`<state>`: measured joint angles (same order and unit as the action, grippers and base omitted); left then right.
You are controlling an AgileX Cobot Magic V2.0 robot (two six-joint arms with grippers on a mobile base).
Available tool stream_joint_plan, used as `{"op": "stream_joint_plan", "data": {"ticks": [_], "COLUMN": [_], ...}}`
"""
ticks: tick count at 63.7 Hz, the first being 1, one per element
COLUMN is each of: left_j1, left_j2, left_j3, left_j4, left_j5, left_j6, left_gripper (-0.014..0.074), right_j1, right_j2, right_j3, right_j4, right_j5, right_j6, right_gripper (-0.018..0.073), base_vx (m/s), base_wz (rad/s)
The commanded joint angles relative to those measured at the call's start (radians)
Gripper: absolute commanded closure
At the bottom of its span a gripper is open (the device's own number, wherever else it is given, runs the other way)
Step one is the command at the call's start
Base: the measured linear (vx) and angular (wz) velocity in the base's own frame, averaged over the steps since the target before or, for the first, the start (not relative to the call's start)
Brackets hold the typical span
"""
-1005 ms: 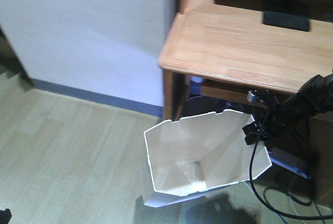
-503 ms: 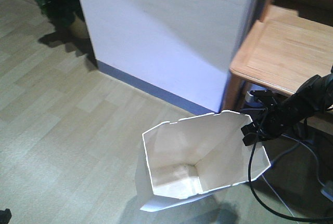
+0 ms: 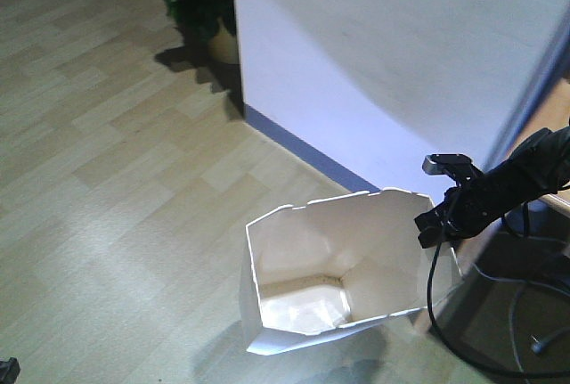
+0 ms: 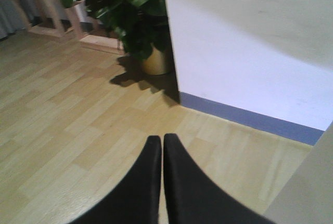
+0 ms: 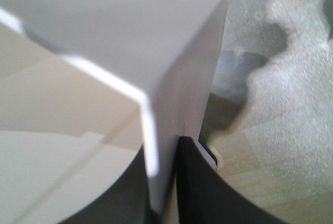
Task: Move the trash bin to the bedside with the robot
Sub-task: 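Hold the bin in the right gripper while the base turns toward the bed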
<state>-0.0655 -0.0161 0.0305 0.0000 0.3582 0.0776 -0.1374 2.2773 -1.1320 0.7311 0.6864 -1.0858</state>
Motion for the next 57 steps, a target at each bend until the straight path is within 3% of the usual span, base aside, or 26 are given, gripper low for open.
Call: {"op": "stream_joint_plan", "data": {"ticks": [1, 57], "left_j1": [0.000, 0.000], "left_j2": [-0.020, -0.020], "left_j3": [0.018, 0.018], "left_j4": [0.000, 0.000], "left_j5": [-0.069, -0.069], "left_j6": [-0.005, -0.005], "left_gripper": [0.0603, 0.0603], "right_j1": [-0.002, -0.002], "right_j2": [-0.076, -0.076], "right_j3": [-0.018, -0.018], "right_j4": [0.102, 0.101], "right_j5": [0.147, 0.147], "right_j6": [0.000, 0.000], "right_gripper": [0.0562, 0.0562], "base_vx": [0.14, 0.15], "base_wz": [0.48, 0.55]}}
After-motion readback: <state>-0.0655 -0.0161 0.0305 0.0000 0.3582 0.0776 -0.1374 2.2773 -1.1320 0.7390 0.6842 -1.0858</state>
